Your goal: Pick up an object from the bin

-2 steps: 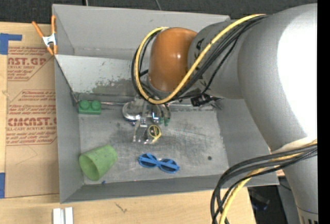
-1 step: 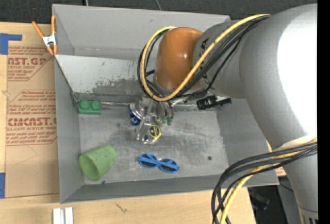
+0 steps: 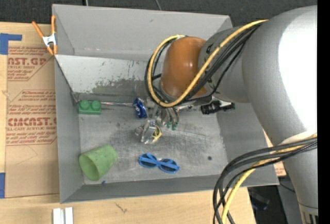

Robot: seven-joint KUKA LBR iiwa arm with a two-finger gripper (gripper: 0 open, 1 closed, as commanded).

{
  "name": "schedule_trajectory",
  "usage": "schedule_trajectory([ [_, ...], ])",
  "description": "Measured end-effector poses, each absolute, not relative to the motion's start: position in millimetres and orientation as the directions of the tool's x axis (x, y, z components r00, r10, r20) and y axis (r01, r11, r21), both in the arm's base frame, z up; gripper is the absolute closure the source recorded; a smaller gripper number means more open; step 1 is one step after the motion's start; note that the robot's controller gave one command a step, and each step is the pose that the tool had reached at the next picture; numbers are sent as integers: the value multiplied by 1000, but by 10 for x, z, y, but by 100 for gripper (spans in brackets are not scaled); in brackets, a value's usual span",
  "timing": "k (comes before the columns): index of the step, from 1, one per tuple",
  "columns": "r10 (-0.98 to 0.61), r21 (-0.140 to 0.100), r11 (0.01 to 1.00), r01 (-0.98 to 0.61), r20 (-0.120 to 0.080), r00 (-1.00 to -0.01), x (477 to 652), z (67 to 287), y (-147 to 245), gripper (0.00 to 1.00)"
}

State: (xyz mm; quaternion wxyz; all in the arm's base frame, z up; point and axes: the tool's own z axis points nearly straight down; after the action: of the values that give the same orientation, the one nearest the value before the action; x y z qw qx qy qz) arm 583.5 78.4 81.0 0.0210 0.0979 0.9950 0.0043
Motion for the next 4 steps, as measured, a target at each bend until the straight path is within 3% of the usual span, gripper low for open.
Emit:
schedule_trajectory([
  [1, -50, 4, 999, -50, -25, -998, 5762, 769, 448, 0],
  [2, -49, 4, 999, -50, -26, -998, 5771, 788, 448, 100],
  [3, -51, 2, 999, -51, -6, -999, 5786, 819, 464, 100],
  [4, -51, 1, 999, -51, -9, -999, 5805, 1679, 469, 100],
])
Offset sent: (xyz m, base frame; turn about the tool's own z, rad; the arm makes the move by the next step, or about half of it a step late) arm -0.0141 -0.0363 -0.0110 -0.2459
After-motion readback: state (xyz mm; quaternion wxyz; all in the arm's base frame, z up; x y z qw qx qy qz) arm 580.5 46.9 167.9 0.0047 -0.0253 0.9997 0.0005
